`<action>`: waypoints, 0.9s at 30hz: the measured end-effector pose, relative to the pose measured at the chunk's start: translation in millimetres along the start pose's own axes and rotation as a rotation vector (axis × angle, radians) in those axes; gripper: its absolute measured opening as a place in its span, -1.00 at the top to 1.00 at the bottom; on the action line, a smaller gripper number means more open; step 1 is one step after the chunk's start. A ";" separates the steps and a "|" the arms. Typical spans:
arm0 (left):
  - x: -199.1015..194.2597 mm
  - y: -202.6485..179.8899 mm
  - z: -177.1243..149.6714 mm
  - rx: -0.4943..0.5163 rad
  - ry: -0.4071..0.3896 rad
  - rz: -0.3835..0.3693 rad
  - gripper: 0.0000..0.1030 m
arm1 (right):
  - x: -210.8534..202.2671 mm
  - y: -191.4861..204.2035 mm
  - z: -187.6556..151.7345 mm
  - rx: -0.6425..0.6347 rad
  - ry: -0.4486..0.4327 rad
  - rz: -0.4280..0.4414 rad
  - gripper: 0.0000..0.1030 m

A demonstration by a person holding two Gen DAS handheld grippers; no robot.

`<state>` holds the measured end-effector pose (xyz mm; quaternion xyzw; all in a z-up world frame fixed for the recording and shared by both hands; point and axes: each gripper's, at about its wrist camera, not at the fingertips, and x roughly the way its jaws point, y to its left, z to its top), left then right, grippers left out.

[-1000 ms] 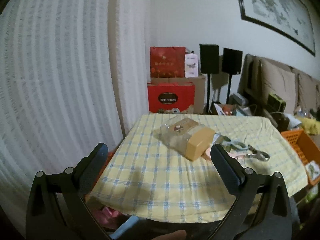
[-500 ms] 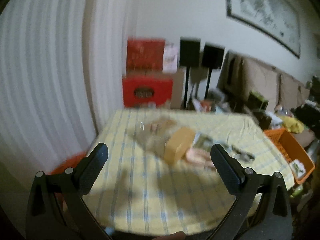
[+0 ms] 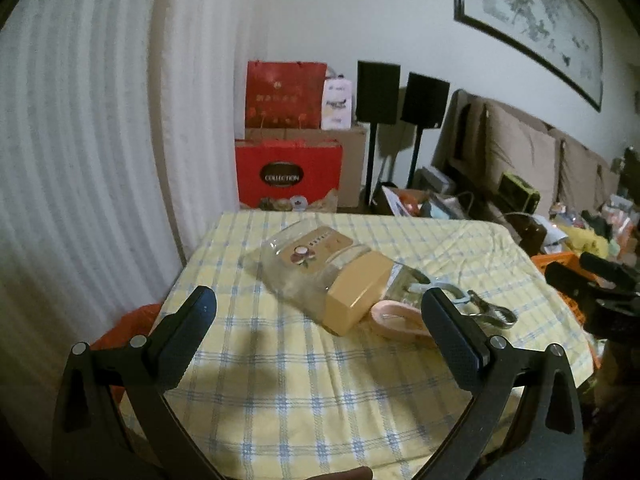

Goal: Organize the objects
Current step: 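Withdraw both grippers from the basket toward the plaid table, then reach the left gripper to the pink clip while the right gripper reaches the metal clip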

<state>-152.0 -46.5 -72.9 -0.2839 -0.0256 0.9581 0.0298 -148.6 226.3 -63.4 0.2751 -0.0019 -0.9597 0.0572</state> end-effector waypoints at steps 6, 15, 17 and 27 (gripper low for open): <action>22.4 8.3 0.0 -0.009 0.048 0.015 -0.99 | 17.7 -3.0 1.5 0.009 0.034 -0.020 -0.99; 56.4 42.9 -23.1 -0.079 0.247 0.087 -0.99 | 39.7 -74.6 0.8 0.214 0.123 -0.098 -0.99; 57.0 42.6 -31.8 -0.051 0.265 0.056 -0.99 | 46.9 -79.8 -5.4 0.204 0.159 -0.102 -0.99; 64.6 8.8 -38.8 0.102 0.298 0.023 -0.99 | 93.4 -39.0 -31.9 -0.050 0.319 -0.052 -0.96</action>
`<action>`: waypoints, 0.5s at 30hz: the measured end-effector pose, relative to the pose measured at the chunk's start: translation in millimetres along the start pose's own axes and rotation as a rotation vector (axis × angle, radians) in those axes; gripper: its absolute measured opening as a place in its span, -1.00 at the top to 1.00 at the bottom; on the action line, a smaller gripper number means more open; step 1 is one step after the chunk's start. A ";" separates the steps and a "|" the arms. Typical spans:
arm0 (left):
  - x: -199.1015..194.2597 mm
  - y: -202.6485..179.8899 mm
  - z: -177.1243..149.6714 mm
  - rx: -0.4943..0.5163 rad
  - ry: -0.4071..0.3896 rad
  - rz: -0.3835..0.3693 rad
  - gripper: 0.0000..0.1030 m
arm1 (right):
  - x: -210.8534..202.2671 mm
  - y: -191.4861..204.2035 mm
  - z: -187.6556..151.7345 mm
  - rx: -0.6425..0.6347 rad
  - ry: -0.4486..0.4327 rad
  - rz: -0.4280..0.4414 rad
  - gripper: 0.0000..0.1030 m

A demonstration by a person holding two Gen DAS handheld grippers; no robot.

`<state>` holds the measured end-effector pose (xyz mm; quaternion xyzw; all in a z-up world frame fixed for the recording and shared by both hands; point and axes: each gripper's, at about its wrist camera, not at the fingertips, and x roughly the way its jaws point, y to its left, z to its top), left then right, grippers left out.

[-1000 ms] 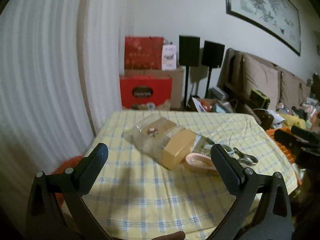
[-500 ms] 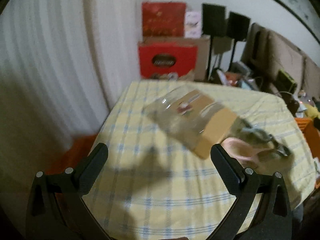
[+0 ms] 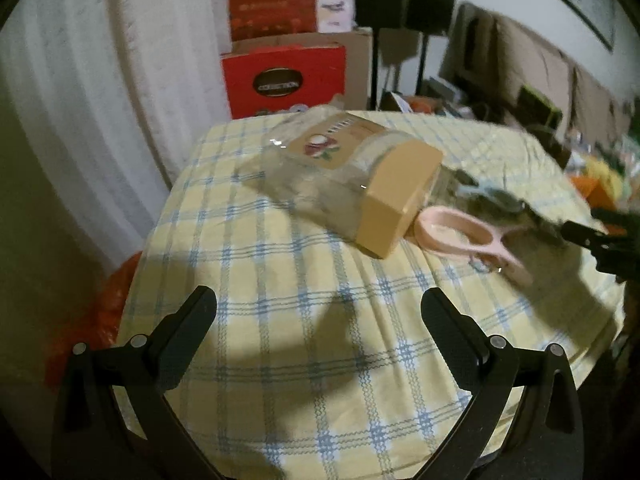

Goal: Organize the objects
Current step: 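Reach the left gripper to the pink clip while the right gripper reaches the metal clip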

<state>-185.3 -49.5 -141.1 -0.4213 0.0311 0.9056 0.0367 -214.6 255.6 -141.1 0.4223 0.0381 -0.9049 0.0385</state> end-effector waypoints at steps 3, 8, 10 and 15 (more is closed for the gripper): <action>0.6 -8.2 0.2 0.025 0.004 -0.003 -0.99 | 7.6 13.2 -3.7 -0.083 0.034 0.015 -0.95; -10.1 -14.4 7.5 0.029 -0.004 -0.018 -0.99 | 23.8 22.9 -1.4 -0.144 0.039 0.031 -0.79; -19.9 -17.7 10.2 0.037 -0.020 -0.007 -0.99 | 32.6 23.0 -1.8 -0.148 0.069 0.046 -0.56; -17.9 -24.5 15.0 0.015 0.004 0.017 -0.99 | 30.1 16.3 -7.8 -0.097 0.046 0.123 0.33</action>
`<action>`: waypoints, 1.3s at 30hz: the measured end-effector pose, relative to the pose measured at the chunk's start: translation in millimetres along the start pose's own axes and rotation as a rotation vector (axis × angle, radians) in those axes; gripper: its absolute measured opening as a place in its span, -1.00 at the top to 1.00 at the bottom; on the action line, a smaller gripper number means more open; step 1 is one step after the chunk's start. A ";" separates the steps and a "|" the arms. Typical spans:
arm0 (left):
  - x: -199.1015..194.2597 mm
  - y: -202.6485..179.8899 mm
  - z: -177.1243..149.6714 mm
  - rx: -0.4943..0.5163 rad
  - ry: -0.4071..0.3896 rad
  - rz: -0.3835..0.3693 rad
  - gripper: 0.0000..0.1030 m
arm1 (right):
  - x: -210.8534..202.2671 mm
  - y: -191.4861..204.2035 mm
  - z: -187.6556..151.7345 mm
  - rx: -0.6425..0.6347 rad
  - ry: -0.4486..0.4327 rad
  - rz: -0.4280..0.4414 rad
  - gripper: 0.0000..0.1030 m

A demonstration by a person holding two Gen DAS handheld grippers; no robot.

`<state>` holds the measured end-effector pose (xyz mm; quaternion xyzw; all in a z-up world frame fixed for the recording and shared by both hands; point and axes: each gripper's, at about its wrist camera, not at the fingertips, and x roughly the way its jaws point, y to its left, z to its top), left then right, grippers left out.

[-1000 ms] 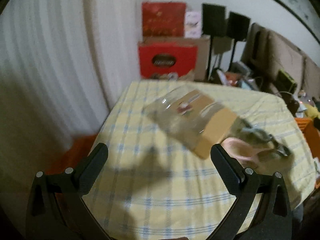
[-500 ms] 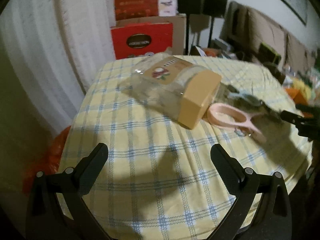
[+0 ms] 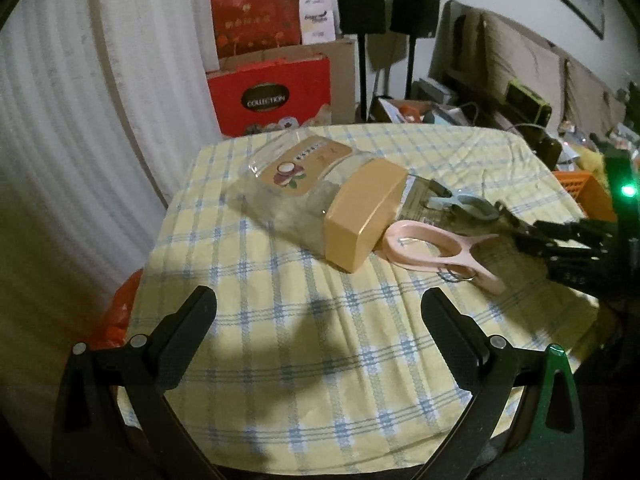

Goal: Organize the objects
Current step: 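Reach the left gripper to the pink clip while the right gripper reaches the metal clip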

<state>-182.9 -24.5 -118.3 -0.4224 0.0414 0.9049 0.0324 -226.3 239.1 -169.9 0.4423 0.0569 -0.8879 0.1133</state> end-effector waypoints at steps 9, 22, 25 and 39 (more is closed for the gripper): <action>38.6 -40.2 14.9 -0.186 0.165 -0.102 -0.99 | -29.6 -25.3 -20.9 0.152 0.045 0.037 0.41; 96.3 -59.2 28.9 -0.468 0.190 0.080 -0.94 | -73.7 -25.2 -21.5 0.145 -0.018 -0.005 0.41; 99.3 -63.5 27.5 -0.424 0.191 0.087 -0.96 | -75.2 -16.1 -17.2 0.112 -0.022 -0.019 0.41; 94.0 -60.1 27.1 -0.341 0.221 0.015 -0.86 | -64.0 -12.6 -33.0 0.118 0.054 -0.038 0.41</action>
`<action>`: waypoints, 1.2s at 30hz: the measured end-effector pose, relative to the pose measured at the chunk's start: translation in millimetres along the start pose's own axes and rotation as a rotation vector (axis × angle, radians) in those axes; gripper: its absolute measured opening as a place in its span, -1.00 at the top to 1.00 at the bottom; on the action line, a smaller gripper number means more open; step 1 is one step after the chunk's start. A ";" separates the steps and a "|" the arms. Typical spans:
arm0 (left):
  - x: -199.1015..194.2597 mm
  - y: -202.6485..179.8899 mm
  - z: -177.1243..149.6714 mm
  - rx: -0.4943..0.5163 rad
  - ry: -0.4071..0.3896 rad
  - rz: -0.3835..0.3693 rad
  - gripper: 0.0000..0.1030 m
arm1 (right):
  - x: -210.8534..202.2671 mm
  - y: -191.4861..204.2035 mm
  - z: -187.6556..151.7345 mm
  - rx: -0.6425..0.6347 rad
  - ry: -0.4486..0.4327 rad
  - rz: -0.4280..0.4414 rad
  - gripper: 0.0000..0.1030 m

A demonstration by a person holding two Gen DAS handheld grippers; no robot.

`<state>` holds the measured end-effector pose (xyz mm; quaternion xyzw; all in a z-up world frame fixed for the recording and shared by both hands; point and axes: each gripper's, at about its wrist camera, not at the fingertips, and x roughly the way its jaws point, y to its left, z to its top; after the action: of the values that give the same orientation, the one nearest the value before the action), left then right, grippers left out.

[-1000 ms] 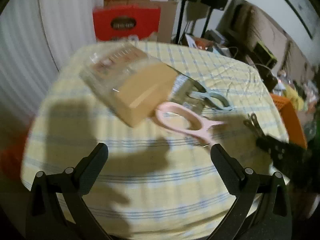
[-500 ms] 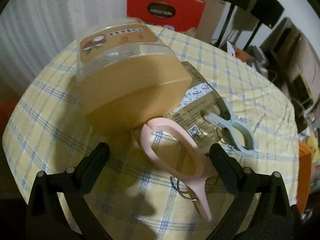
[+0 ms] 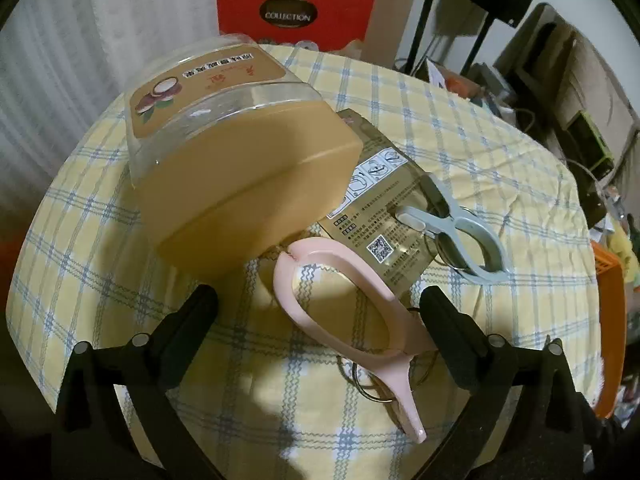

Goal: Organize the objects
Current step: 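Reach the left gripper to the pink clip while the right gripper reaches the metal clip, then grasp the pink clip with the left gripper while the right gripper grasps the metal clip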

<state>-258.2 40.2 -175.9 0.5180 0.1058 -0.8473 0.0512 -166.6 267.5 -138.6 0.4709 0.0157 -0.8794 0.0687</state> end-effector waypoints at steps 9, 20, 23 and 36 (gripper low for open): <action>-14.5 12.2 -2.6 0.020 0.040 -0.082 -0.01 | 3.9 2.5 -2.9 -0.006 0.008 0.007 0.41; -31.0 15.2 1.5 0.284 0.206 -0.114 0.34 | 10.3 -4.5 -3.5 0.056 0.038 0.050 0.41; -33.9 18.5 -1.6 0.341 0.248 -0.112 0.33 | 16.0 -4.4 -4.7 0.057 0.071 0.032 0.41; -45.8 25.0 -4.0 0.221 0.208 -0.109 -0.74 | 18.9 0.9 -8.2 0.019 0.087 0.005 0.39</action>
<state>-228.8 15.8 -140.2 0.5990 0.0447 -0.7969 -0.0636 -170.1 265.4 -158.8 0.5091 0.0089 -0.8581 0.0658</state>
